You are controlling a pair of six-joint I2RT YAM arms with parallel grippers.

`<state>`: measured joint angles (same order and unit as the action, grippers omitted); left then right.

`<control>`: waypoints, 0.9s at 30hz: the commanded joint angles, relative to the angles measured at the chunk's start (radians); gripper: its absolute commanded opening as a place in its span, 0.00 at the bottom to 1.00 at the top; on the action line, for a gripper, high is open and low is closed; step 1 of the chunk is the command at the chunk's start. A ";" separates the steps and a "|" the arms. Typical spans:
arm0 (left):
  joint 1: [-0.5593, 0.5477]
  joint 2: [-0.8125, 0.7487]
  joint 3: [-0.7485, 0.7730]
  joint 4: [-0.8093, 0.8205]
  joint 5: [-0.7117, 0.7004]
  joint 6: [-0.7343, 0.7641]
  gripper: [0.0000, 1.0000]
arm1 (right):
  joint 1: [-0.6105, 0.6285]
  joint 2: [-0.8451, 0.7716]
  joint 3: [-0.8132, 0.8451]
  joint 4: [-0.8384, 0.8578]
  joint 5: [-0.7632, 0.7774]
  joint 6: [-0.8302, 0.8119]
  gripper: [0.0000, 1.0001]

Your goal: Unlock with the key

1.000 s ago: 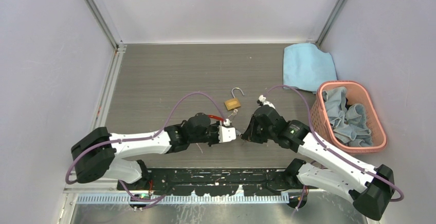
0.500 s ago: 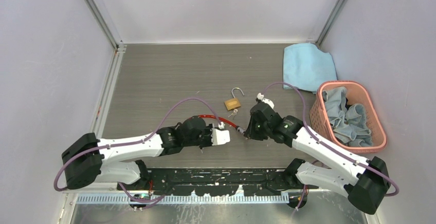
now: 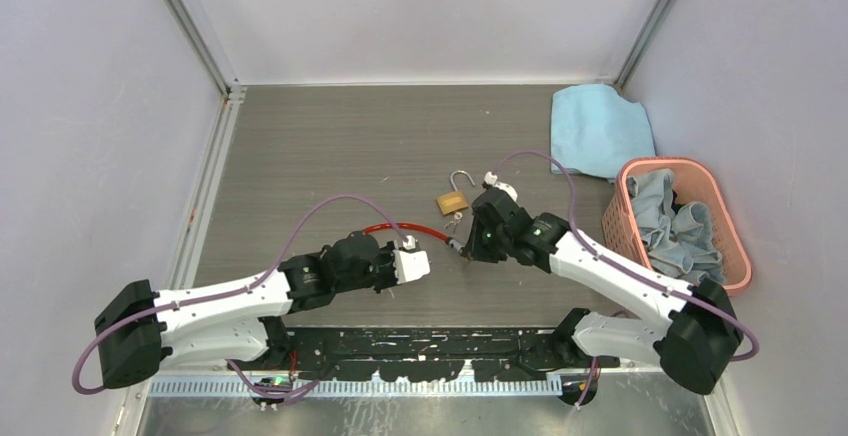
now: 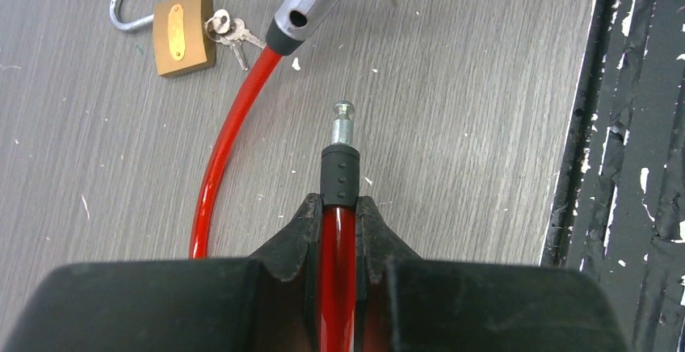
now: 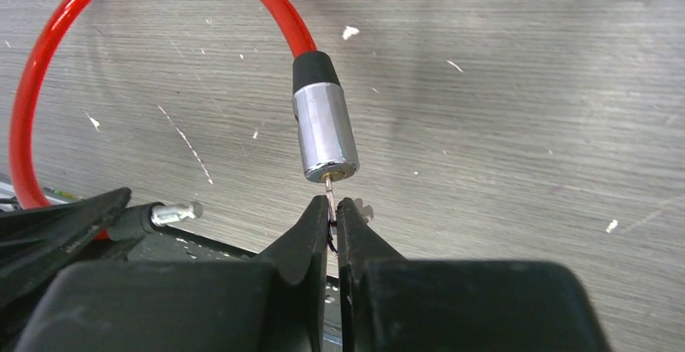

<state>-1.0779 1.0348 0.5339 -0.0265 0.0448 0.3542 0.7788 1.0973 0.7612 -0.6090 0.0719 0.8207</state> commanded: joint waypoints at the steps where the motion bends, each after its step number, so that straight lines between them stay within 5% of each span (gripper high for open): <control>1: 0.004 -0.031 -0.004 -0.002 -0.052 -0.046 0.00 | 0.000 0.068 0.084 0.109 -0.021 -0.017 0.01; 13: 0.003 -0.066 -0.029 -0.008 -0.185 -0.079 0.00 | 0.000 0.376 0.336 0.149 0.014 -0.139 0.06; 18: 0.003 -0.071 -0.029 -0.020 -0.204 -0.078 0.00 | 0.000 0.531 0.480 0.125 0.005 -0.185 0.26; 22: 0.003 -0.082 -0.031 -0.026 -0.211 -0.078 0.00 | 0.000 0.596 0.570 0.066 0.044 -0.225 0.60; 27: 0.004 -0.087 -0.033 -0.026 -0.212 -0.080 0.00 | -0.002 0.588 0.599 0.027 0.100 -0.262 0.77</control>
<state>-1.0779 0.9707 0.5022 -0.0731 -0.1398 0.2874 0.7769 1.7176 1.2987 -0.5438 0.1047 0.6113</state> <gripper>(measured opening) 0.104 0.741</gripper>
